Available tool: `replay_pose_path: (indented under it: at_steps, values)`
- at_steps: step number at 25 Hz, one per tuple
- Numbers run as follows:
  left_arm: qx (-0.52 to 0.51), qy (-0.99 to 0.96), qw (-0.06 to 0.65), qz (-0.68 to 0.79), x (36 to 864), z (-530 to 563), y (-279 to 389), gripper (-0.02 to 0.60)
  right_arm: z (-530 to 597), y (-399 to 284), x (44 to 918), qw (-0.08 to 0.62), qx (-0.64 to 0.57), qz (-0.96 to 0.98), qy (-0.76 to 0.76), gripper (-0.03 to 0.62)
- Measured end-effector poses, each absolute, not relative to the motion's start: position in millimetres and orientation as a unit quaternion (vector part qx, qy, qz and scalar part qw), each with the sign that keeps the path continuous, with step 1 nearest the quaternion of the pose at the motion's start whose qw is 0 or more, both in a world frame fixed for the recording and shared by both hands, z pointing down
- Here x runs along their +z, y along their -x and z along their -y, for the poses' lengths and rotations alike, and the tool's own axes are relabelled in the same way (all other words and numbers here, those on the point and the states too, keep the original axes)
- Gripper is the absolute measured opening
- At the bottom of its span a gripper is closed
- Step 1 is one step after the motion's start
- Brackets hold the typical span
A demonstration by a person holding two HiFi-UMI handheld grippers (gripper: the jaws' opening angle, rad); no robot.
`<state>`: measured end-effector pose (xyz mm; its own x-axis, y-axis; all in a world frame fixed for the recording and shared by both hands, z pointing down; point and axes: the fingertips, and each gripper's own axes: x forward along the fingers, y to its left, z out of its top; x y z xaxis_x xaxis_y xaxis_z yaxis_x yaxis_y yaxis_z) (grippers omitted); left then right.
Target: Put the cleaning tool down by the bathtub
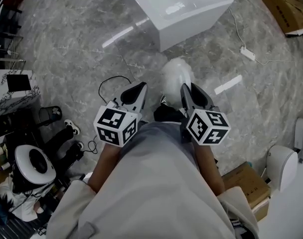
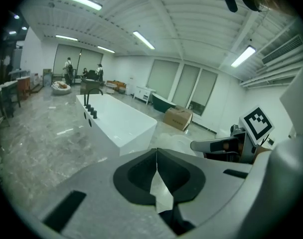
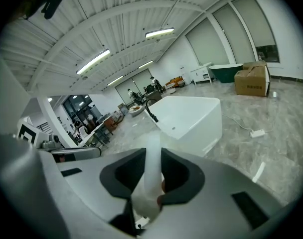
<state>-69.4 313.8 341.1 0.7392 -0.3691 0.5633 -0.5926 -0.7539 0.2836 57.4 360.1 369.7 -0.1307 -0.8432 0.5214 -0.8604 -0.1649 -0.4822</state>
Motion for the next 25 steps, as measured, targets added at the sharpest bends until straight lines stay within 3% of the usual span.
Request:
replay_pose_path:
  at_steps: [25]
  values:
    - [0.234, -0.889, 0.267, 0.288, 355.9, -248.0, 29.2, 0.009, -304.6, -120.9, 386.9, 0.048, 0.376, 0.642, -0.666, 0.087]
